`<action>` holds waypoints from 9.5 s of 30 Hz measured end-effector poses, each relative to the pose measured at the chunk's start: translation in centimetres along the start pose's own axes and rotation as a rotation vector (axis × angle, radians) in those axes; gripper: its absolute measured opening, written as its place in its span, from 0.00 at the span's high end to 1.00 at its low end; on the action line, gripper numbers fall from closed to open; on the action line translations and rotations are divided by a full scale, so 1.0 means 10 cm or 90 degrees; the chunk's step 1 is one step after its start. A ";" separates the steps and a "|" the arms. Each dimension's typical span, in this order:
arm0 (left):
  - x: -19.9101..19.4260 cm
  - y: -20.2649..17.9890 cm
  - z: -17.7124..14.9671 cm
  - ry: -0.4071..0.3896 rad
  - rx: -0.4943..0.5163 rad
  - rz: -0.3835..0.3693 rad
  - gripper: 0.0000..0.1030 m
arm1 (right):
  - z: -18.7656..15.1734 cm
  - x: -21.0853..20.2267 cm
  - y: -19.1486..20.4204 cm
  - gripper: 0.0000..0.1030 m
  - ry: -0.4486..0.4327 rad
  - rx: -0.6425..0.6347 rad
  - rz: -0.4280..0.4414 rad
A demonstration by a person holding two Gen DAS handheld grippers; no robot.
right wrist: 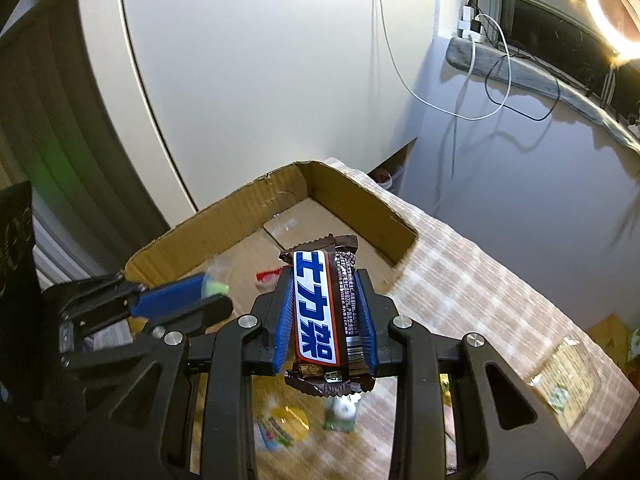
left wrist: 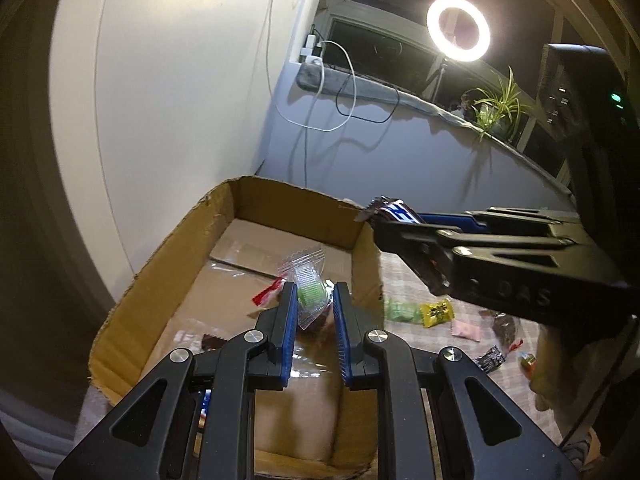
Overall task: Organize snacks
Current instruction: 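Open both tools over the box, dropping the candy and chocolate bar, then move both tools back over the remaining snacks on the tablecloth, then grasp the black candy packet with the left tool while the right tool grasps the egg snack, then carry the black packet and egg snack over the box with both tools, then open both tools to drop the black packet and egg snack into the box, then move the left tool to the pink candy while the right tool approaches the dried-fruit bag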
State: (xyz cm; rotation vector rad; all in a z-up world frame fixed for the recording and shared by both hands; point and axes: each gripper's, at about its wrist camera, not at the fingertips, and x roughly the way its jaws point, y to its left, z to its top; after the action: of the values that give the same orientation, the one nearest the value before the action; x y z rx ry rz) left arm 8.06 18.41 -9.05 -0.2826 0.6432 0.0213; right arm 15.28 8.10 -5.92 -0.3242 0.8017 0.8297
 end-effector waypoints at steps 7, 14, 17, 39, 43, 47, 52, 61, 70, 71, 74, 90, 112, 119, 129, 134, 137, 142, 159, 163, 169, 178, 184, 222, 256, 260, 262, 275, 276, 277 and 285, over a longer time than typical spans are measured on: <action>0.00 0.12 -0.02 0.009 -0.010 0.015 0.84 | 0.09 0.26 0.05 0.71 0.016 0.000 0.007; 0.04 0.18 -0.04 0.020 -0.014 0.025 0.84 | 0.12 0.45 0.07 0.71 0.033 0.005 0.018; 0.04 0.19 -0.04 0.019 -0.015 0.027 0.83 | 0.13 0.49 0.08 0.71 0.036 0.003 0.020; 0.05 0.20 -0.04 0.013 -0.019 0.035 0.70 | 0.18 0.33 0.01 0.32 -0.005 0.010 -0.016; 0.05 0.18 -0.04 0.014 -0.015 0.037 0.70 | 0.17 0.30 0.01 0.18 -0.008 0.009 -0.020; 0.04 0.17 -0.04 0.011 -0.014 0.037 0.70 | 0.17 0.25 0.01 0.16 -0.013 0.005 -0.025; 0.01 0.14 -0.02 0.003 -0.016 0.040 0.70 | 0.16 0.17 -0.01 0.13 -0.018 0.004 -0.032; 0.02 -0.05 -0.03 0.006 0.013 0.025 0.70 | -0.03 -0.13 -0.30 0.13 -0.026 0.034 -0.048; 0.05 -0.37 -0.05 0.017 0.053 -0.012 0.70 | -0.44 -0.49 -0.76 0.13 -0.012 0.086 -0.069; 0.05 -0.41 -0.05 0.019 0.057 -0.016 0.70 | -0.50 -0.54 -0.81 0.13 -0.011 0.091 -0.075; 0.07 -0.58 -0.08 0.027 0.076 -0.035 0.70 | -0.71 -0.71 -0.98 0.13 -0.006 0.117 -0.087; 0.53 -1.66 -0.50 0.157 0.231 -0.150 0.70 | -1.93 -1.08 -1.70 0.13 0.063 0.232 -0.114; 0.96 -2.09 -0.77 0.233 0.335 -0.132 0.68 | -2.27 -0.82 -1.69 0.20 0.092 0.200 -0.057; 0.96 -2.09 -0.78 0.235 0.328 -0.134 0.69 | -2.25 -0.73 -1.61 0.35 0.099 0.166 -0.078; 0.94 -2.08 -0.78 0.225 0.329 -0.121 0.78 | -2.27 -0.73 -1.54 0.61 0.110 0.147 -0.088; 0.88 -2.06 -0.74 0.209 0.320 -0.122 0.78 | -2.27 -0.76 -1.53 0.62 0.110 0.156 -0.090; 0.82 -2.00 -0.65 0.192 0.303 -0.122 0.78 | -2.24 -0.82 -1.51 0.62 0.107 0.156 -0.093; 0.68 -1.88 -0.51 0.158 0.282 -0.124 0.78 | -2.10 -0.95 -1.43 0.62 0.090 0.147 -0.103; 0.14 -1.11 -0.16 0.051 0.180 -0.090 0.78 | -1.20 -0.81 -0.79 0.62 0.016 0.071 -0.071; 0.10 -0.90 -0.11 0.037 0.160 -0.068 0.78 | -1.01 -0.71 -0.65 0.62 0.005 0.054 -0.058; 0.05 -0.62 -0.08 0.027 0.134 -0.046 0.78 | -0.70 -0.54 -0.46 0.62 -0.008 0.032 -0.033; -0.01 -0.21 -0.03 0.015 0.090 -0.014 0.78 | -0.38 -0.21 -0.22 0.62 -0.007 0.006 0.001; -0.03 -0.06 -0.04 0.013 0.084 0.004 0.78 | -0.25 -0.02 -0.10 0.62 -0.004 -0.002 0.017; -0.07 0.23 -0.03 0.001 0.050 0.054 0.72 | -0.03 0.15 0.14 0.31 -0.011 -0.037 0.006; -0.06 -0.39 -0.02 -0.006 0.108 0.008 0.67 | -0.64 -0.57 -0.90 0.14 -0.009 0.075 -0.080; -0.03 -0.52 -0.02 -0.001 0.121 -0.001 0.67 | -0.79 -0.62 -1.03 0.14 0.005 0.085 -0.081; -0.01 -0.60 -0.02 0.003 0.128 -0.005 0.67 | -0.88 -0.66 -1.10 0.14 0.007 0.089 -0.078; 0.32 -1.22 -0.16 0.071 0.187 -0.058 0.67 | -1.52 -0.81 -1.58 0.16 0.039 0.177 -0.099; 0.35 -1.28 -0.18 0.079 0.190 -0.064 0.67 | -1.55 -0.80 -1.60 0.19 0.041 0.181 -0.098; 0.39 -1.34 -0.20 0.088 0.195 -0.070 0.67 | -1.59 -0.78 -1.63 0.21 0.044 0.186 -0.093; 0.81 -1.62 -0.33 0.178 0.193 -0.104 0.67 | -1.69 -0.58 -1.69 0.29 0.060 0.176 -0.075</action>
State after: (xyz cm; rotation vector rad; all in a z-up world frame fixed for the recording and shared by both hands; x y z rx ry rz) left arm 14.38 1.37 -12.29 -0.0429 0.8868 -0.2739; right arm 17.19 -15.15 -13.59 -0.1627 0.9634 0.5876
